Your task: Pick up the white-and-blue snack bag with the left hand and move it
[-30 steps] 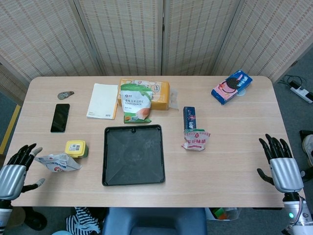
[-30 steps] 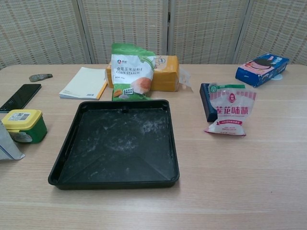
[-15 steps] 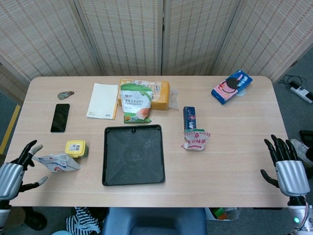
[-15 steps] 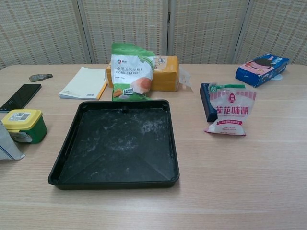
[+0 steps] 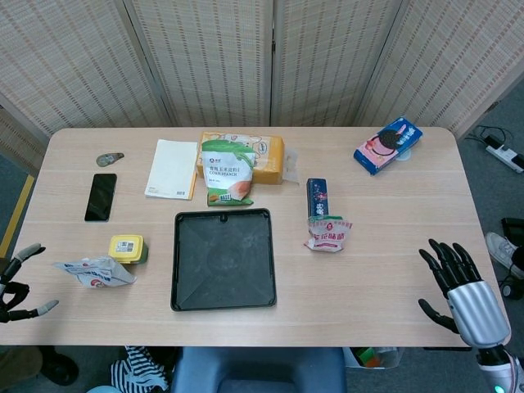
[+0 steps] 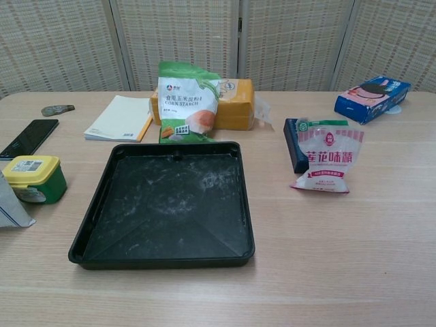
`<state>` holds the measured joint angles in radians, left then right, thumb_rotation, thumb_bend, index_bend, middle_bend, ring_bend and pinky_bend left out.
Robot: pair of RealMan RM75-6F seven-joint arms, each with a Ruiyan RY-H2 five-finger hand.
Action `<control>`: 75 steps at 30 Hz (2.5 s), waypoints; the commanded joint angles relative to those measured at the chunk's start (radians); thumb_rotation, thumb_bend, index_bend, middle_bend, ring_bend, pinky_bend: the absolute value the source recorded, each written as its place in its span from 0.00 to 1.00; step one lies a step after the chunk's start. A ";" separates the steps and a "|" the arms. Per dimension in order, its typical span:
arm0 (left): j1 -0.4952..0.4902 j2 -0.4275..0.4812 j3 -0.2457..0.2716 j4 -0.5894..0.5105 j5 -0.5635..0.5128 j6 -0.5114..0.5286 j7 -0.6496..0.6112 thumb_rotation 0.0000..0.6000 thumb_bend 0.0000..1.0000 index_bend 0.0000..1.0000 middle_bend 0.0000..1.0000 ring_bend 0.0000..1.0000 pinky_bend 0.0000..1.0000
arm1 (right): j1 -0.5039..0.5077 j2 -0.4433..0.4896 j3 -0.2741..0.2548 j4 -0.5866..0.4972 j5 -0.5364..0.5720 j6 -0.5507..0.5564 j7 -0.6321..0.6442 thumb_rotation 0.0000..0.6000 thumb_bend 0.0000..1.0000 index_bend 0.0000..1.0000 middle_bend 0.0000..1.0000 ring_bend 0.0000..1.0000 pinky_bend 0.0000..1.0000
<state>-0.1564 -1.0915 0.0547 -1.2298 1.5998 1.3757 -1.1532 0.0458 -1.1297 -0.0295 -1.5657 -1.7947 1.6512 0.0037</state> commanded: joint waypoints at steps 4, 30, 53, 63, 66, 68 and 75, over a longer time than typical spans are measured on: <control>-0.043 -0.090 0.038 0.199 0.013 -0.100 -0.173 1.00 0.17 0.13 0.17 1.00 1.00 | -0.001 0.012 -0.006 0.000 0.007 -0.010 0.013 1.00 0.26 0.00 0.00 0.00 0.00; -0.078 -0.448 0.131 0.850 0.066 -0.229 -0.837 1.00 0.16 0.18 0.18 1.00 1.00 | 0.015 0.000 0.000 0.016 -0.028 0.004 0.013 1.00 0.26 0.00 0.00 0.00 0.00; -0.177 -0.537 0.183 0.862 0.110 -0.343 -0.804 1.00 0.15 0.21 0.19 1.00 1.00 | 0.011 0.006 -0.002 0.017 -0.027 0.016 0.024 1.00 0.26 0.00 0.00 0.00 0.00; -0.193 -0.543 0.181 0.843 0.104 -0.333 -0.778 1.00 0.15 0.25 0.27 1.00 1.00 | 0.009 0.010 -0.004 0.015 -0.029 0.021 0.031 1.00 0.26 0.00 0.00 0.00 0.00; -0.191 -0.553 0.176 0.840 0.096 -0.338 -0.745 1.00 0.15 0.30 0.32 1.00 1.00 | 0.005 0.010 -0.004 0.016 -0.031 0.029 0.034 1.00 0.26 0.00 0.00 0.00 0.00; -0.191 -0.556 0.175 0.836 0.092 -0.345 -0.732 1.00 0.15 0.34 0.36 1.00 1.00 | 0.005 0.010 -0.005 0.018 -0.032 0.030 0.034 1.00 0.26 0.00 0.00 0.00 0.00; -0.182 -0.563 0.139 0.821 0.049 -0.350 -0.680 1.00 0.15 0.59 0.61 1.00 1.00 | 0.009 0.010 -0.003 0.017 -0.026 0.020 0.035 1.00 0.26 0.00 0.00 0.00 0.00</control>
<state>-0.3416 -1.6543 0.1994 -0.4038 1.6549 1.0226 -1.8404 0.0545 -1.1199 -0.0324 -1.5484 -1.8208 1.6713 0.0389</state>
